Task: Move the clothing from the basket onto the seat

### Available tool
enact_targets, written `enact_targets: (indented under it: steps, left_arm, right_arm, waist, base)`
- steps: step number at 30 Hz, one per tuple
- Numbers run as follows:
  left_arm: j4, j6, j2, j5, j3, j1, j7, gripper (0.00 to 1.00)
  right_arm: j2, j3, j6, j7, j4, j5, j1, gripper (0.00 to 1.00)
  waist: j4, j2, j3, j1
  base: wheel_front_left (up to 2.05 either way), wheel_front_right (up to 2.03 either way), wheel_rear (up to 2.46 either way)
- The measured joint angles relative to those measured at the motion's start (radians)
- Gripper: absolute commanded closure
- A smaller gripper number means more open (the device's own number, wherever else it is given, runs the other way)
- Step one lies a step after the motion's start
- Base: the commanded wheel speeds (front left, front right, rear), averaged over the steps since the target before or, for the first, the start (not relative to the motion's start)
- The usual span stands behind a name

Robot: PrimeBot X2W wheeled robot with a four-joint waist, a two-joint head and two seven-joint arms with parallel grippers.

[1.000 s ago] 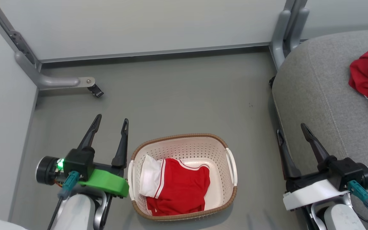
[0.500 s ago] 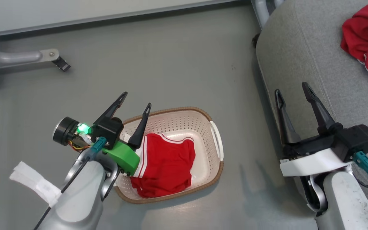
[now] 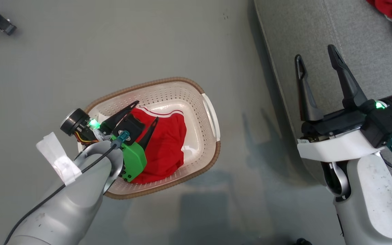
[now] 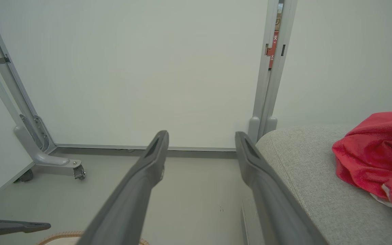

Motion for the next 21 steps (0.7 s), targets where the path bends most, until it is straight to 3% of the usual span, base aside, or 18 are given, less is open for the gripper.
enact_targets:
  steps: [16,21]
  left_arm:
    - [0.26,0.0,0.029,-0.125,-0.417,-0.206,0.096,0.0]
    - [0.278,-0.002,0.051,-0.166,-0.476,-0.239,0.15,0.0]
  right_arm:
    - [0.0,0.023,0.0,0.0,-0.048,-0.015,-0.094,0.0]
    - [0.0,0.021,0.0,0.0,-0.061,-0.015,-0.103,0.0]
  waist:
    - [-0.063,0.0,0.248,0.0]
    - [-0.075,0.0,0.31,0.0]
  base:
    - [0.0,0.0,0.0]
    - [0.0,0.0,0.0]
